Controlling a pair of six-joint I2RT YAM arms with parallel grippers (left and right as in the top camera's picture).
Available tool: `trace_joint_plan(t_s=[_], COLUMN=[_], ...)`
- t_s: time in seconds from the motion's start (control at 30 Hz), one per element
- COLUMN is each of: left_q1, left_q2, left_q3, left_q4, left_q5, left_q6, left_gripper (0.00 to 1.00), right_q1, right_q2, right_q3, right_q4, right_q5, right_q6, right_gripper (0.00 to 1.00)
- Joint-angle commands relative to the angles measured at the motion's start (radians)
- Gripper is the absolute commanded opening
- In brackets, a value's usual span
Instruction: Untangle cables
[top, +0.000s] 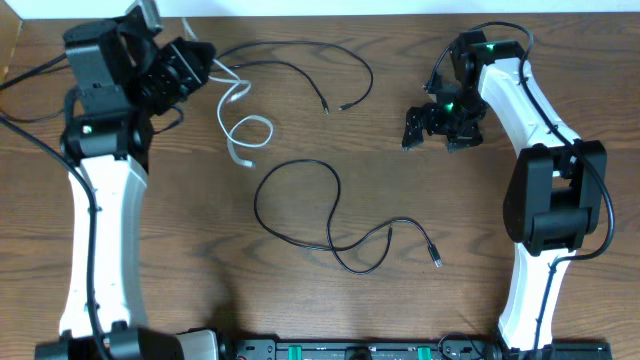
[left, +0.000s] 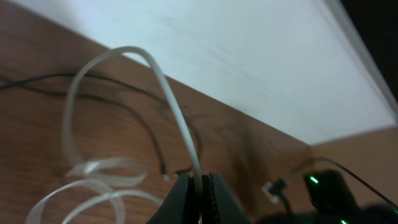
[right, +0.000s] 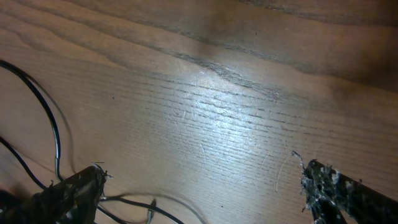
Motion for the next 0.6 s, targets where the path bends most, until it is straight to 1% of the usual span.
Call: trace_joint_plan(t_s=[0.0,0.2,0.43,0.57], left_q1=[0.074,0.225,0.397,0.47], left_q2=[0.04,0.08,0.16,0.237], left_q3=[0.014,0.014,0.013,0.013], left_q4=[0.008,0.008,-0.01,0.013], left_q5=[0.01,0.01,0.009,0.002], left_q6=[0.023,0.038,0.221,0.253], left_gripper=[0.07,0.07,0.07,0.07], right_q1=[0.009,0.008,0.009,0.008], right_q2=[-0.007,-0.007,-0.007,-0.007], right_q3=[-0.005,-0.005,-0.005,-0.005], right_q4=[-0.001,-0.001,0.014,0.018], right_q5=[-0.008,-0.008,-0.008,-0.008], right_q6=[-0.016,-0.015,-0.015,-0.015], right_gripper=[0.99,0.99,0.99,0.99])
